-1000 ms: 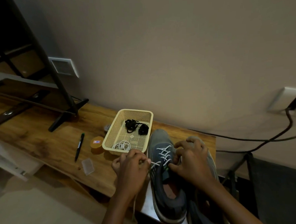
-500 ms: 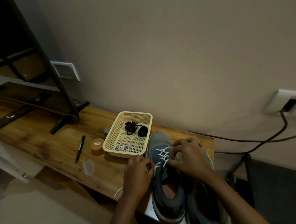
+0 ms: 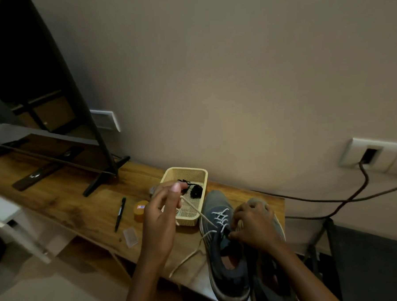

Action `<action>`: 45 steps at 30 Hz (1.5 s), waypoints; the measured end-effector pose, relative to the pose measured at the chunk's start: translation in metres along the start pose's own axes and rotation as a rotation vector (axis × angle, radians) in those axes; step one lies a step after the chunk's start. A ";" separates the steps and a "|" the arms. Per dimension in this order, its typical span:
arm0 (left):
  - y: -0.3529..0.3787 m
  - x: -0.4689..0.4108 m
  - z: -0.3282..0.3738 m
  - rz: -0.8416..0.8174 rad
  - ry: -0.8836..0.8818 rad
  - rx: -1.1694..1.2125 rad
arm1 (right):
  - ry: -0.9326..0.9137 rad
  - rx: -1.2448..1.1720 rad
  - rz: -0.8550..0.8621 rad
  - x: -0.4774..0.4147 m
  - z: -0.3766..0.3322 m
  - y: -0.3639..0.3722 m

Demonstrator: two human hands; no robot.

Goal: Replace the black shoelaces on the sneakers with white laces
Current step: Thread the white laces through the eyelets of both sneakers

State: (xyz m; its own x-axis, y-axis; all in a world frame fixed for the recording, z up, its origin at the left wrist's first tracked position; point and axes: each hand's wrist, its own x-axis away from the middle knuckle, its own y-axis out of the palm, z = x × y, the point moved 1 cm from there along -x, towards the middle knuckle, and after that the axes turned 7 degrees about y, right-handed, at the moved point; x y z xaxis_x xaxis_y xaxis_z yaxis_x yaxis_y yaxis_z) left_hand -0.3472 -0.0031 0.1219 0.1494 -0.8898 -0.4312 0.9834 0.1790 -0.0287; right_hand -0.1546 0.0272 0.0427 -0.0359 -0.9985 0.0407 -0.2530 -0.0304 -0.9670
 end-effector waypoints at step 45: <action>0.080 0.045 -0.129 -0.328 0.286 -0.864 | 0.293 -0.702 -0.389 -0.026 0.020 0.014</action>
State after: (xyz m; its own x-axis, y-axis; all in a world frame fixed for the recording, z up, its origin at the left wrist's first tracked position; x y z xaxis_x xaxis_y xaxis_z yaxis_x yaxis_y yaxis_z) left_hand -0.2751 0.0255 -0.0158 -0.2624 -0.8352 -0.4833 0.5397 0.2882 -0.7910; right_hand -0.1377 0.0519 0.0232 -0.0464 -0.8680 0.4944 -0.8358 -0.2373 -0.4950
